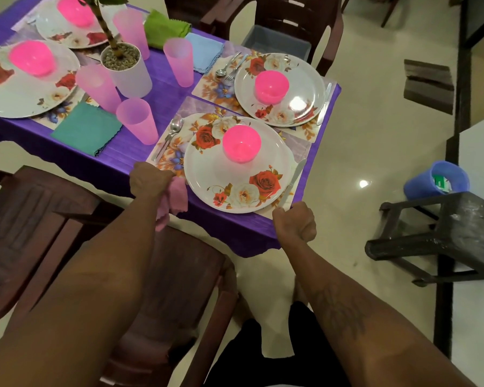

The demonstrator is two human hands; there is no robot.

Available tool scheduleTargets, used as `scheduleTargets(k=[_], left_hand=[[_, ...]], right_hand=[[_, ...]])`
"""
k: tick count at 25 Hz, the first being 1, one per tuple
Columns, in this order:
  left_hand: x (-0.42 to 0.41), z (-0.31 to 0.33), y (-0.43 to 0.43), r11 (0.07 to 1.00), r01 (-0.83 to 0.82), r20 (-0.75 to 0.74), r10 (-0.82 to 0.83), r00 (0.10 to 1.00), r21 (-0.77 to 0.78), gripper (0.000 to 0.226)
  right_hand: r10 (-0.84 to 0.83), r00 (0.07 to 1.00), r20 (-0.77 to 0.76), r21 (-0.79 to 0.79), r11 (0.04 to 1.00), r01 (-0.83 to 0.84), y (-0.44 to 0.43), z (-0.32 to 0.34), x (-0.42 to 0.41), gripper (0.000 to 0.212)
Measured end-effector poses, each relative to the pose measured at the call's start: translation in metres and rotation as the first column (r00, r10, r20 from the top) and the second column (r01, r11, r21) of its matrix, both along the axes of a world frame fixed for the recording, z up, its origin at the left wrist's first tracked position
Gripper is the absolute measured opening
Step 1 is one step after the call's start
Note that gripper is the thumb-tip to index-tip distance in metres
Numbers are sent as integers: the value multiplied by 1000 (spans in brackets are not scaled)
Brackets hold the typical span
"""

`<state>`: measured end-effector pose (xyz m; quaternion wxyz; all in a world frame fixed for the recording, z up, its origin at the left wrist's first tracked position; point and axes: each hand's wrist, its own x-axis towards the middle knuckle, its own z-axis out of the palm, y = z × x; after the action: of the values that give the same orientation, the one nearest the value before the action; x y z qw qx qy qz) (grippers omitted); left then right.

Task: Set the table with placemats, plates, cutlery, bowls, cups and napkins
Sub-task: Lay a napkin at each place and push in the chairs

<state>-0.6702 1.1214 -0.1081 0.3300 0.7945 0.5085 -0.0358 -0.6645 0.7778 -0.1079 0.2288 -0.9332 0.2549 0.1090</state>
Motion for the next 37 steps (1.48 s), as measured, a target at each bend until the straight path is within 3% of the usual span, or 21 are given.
scheduleTargets(k=[7, 14, 20, 27, 31, 37], left_hand=[[3, 5, 8, 1000, 15, -30, -16, 999, -23, 81], [8, 8, 13, 999, 29, -43, -31, 999, -31, 74], [7, 4, 28, 996, 82, -55, -83, 995, -30, 61], [19, 10, 33, 984, -62, -35, 57, 998, -170, 51], [20, 9, 38, 986, -69, 42, 76, 996, -152, 38], [18, -8, 51, 955, -198, 96, 223, 970, -223, 39]], right_hand=[[-58, 998, -34, 51, 997, 59, 4, -1, 6, 49], [-188, 982, -14, 240, 953, 186, 2, -4, 11, 17], [-215, 976, -19, 289, 934, 211, 0, -9, 8, 18], [-213, 977, -22, 271, 939, 210, -1, -10, 9, 22], [-202, 979, -30, 247, 947, 203, 0, -10, 10, 26], [-190, 982, -17, 248, 950, 188, -4, -11, 9, 19]])
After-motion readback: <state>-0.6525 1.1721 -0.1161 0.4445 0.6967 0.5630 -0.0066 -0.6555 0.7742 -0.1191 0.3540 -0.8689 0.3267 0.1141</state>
